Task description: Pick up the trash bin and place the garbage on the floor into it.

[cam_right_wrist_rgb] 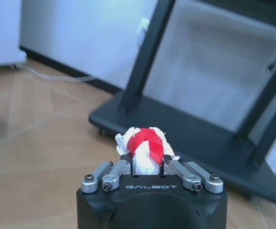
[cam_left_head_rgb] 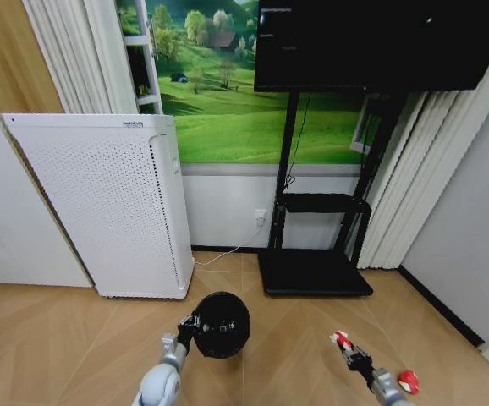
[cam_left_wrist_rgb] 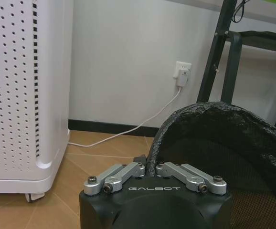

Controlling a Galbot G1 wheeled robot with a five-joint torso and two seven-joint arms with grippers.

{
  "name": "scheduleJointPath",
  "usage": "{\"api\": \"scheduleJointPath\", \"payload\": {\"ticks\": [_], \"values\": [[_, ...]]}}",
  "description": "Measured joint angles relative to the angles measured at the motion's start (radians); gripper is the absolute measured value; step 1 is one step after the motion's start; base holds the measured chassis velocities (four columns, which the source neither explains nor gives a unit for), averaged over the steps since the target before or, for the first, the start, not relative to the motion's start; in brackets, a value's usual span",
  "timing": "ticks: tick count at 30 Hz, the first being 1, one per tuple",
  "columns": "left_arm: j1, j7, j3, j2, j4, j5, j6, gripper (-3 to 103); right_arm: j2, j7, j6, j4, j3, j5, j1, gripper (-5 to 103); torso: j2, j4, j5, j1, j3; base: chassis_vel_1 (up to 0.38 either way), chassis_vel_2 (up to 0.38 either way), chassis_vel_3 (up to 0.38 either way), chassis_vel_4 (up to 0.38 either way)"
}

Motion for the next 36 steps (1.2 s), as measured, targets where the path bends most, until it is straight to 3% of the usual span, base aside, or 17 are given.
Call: {"api": "scheduleJointPath", "payload": {"ticks": [13, 21, 36], "values": [[-0.027, -0.013, 0.026, -0.034, 0.031, 0.013, -0.004, 4, -0.025, -0.140, 0.117, 0.213, 0.094, 0.071, -0.127, 25, 0.000, 0.0000, 0.0002, 0.000, 0.000, 0.000, 0.000, 0.000, 0.000], [-0.055, -0.017, 0.068, -0.068, 0.055, 0.023, -0.004, 4, -0.022, -0.194, 0.145, 0.309, 0.097, 0.081, -0.149, 25, 0.000, -0.0002, 0.0001, 0.000, 0.000, 0.000, 0.000, 0.000, 0.000], [-0.088, -0.022, 0.103, -0.106, 0.107, 0.046, -0.013, 4, 0.006, -0.207, 0.132, 0.377, -0.087, 0.076, -0.012, 25, 0.000, 0.0001, 0.0001, 0.000, 0.000, 0.000, 0.000, 0.000, 0.000]]}}
